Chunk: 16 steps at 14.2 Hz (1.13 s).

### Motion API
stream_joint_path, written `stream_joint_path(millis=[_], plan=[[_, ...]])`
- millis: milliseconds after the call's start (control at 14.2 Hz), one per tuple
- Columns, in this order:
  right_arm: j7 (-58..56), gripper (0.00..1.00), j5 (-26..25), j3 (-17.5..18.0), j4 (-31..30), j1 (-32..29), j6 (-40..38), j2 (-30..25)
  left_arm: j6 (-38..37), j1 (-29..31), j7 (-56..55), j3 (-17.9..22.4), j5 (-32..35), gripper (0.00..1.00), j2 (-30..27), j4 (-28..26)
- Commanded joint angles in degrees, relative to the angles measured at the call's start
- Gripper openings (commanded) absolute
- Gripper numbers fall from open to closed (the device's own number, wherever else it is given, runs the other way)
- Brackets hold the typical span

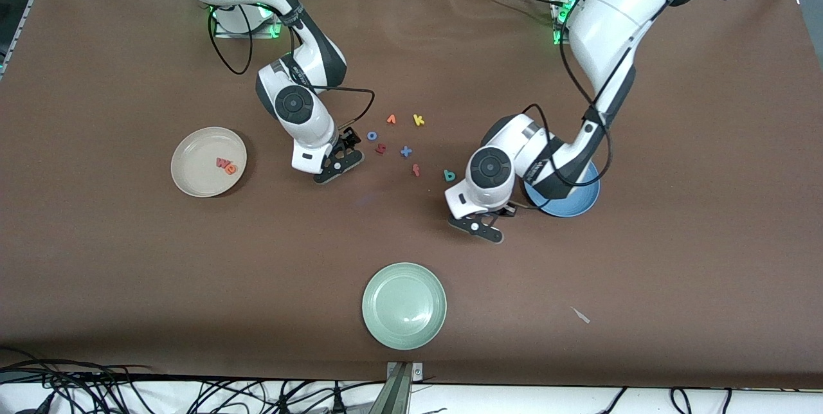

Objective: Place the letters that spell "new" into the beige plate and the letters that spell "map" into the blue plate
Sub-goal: 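Grasp the green U with the right gripper while the left gripper places E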

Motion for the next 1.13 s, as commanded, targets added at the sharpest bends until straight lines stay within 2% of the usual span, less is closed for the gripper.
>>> stream_joint_path(millis=[0, 211, 352, 563, 633, 704, 774, 915, 1056], plan=[[3.0, 0.93, -1.0, -0.3, 1.0, 0.6, 0.4, 1.3, -5.9, 4.4, 7.7, -0.6, 1.3, 0.02, -3.2, -1.8], [5.7, 0.84, -1.0, -0.3, 1.0, 1.4, 0.6, 1.8, -11.5, 6.6, 7.7, -0.6, 0.7, 0.02, -3.7, -2.3], [6.4, 0.80, -1.0, -0.3, 1.0, 1.4, 0.7, 2.3, -11.8, 8.6, 7.4, -0.6, 0.8, 0.03, -3.7, -4.9], [6.4, 0.64, -1.1, -0.3, 1.0, 1.5, 0.7, 2.5, -9.3, 10.0, 7.4, -0.5, 1.5, 0.08, -3.4, -8.4], [6.4, 0.61, -1.1, -0.3, 1.0, 1.5, 0.8, 2.7, -7.0, 10.9, 7.3, -0.5, 1.5, 0.25, -3.6, -10.3], [6.4, 0.56, -1.1, -0.3, 1.0, 1.5, 1.2, 2.7, -5.6, 11.3, 7.3, -0.5, 1.5, 0.88, -3.6, -11.0], [6.4, 0.49, -1.1, -0.3, 1.0, 1.5, 1.3, 2.7, -5.8, 11.3, 7.3, -0.6, 1.5, 1.00, -3.8, -11.0], [6.4, 0.41, -1.1, -0.3, 1.0, 1.5, 1.5, 3.1, -6.1, 11.0, 7.1, -0.7, 0.8, 1.00, -5.2, -10.8], [6.4, 0.38, -1.1, -0.3, 0.9, 1.5, 2.3, 3.4, -6.1, 10.4, 4.9, -1.4, 0.4, 1.00, -7.1, -10.2]])
